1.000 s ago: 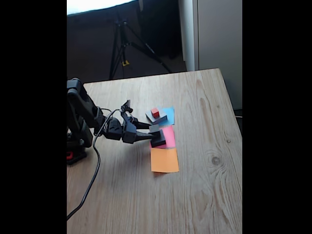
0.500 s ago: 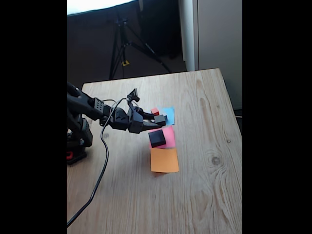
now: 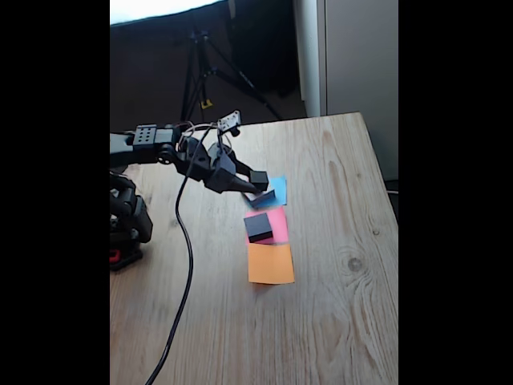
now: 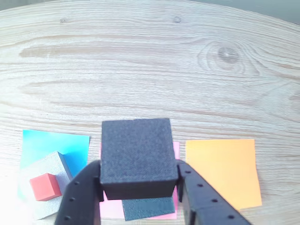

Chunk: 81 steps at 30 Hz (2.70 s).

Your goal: Tower of hanoi

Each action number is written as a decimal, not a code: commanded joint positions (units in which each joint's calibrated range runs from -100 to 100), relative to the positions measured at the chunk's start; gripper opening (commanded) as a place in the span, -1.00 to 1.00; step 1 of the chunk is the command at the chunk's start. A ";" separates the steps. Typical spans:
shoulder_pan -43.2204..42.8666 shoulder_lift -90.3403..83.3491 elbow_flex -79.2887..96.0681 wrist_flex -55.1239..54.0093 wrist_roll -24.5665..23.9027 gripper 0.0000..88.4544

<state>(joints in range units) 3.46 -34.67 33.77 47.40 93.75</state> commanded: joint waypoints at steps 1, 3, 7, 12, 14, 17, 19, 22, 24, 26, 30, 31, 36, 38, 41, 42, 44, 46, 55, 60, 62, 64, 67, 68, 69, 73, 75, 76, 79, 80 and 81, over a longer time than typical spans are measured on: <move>2.02 -2.34 -19.31 15.45 -1.61 -0.87; 2.77 -1.74 -25.95 21.36 -0.77 -0.87; 4.36 -0.68 -37.86 33.10 2.24 -0.88; 6.03 -0.38 -46.31 40.70 3.74 -0.88; 6.61 -0.53 -46.68 41.11 3.74 -0.89; 7.95 -0.83 -44.31 40.54 4.58 -0.89; 9.12 -1.36 -41.04 39.25 6.25 -0.89; 10.87 -2.12 -34.31 34.47 6.25 -0.89; 12.21 -2.87 -28.22 29.78 6.25 -0.89; 13.55 -3.48 -22.59 25.81 6.25 -0.89; 16.72 -4.24 -12.68 19.17 6.25 -0.89; 17.64 -4.31 -10.13 17.31 6.25 -0.89; 21.57 -4.24 6.14 2.74 6.25 -0.89; 22.24 -3.33 10.96 -2.52 6.25 -0.89; 22.41 -0.98 15.14 -9.24 6.25 -0.88; 22.41 0.00 15.60 -10.77 6.25 -0.88; 22.24 2.27 16.32 -13.69 6.25 -0.88; 21.91 4.47 17.23 -17.17 6.25 -0.88; 20.32 13.40 22.69 -35.22 6.25 -0.88; 20.15 16.20 27.60 -44.28 6.25 -0.88; 20.24 17.26 29.69 -47.76 6.25 -0.88; 20.57 18.47 31.60 -51.81 6.25 -0.88; 21.32 20.67 33.87 -57.56 6.25 -0.88; 21.57 21.50 34.41 -59.74 6.25 -0.88; 21.66 22.18 34.60 -61.04 6.25 -0.88; 22.16 24.53 34.60 -63.55 6.25 -0.87; 22.24 25.44 34.69 -64.60 6.25 -0.87; 22.24 25.82 34.69 -65.16 6.25 -0.87; 22.41 26.57 35.78 -67.75 6.25 -0.87; 22.58 26.80 36.41 -68.64 6.25 -0.87; 22.74 26.95 37.05 -69.29 6.25 -0.87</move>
<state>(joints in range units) 25.55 -7.65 69.93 -18.82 99.13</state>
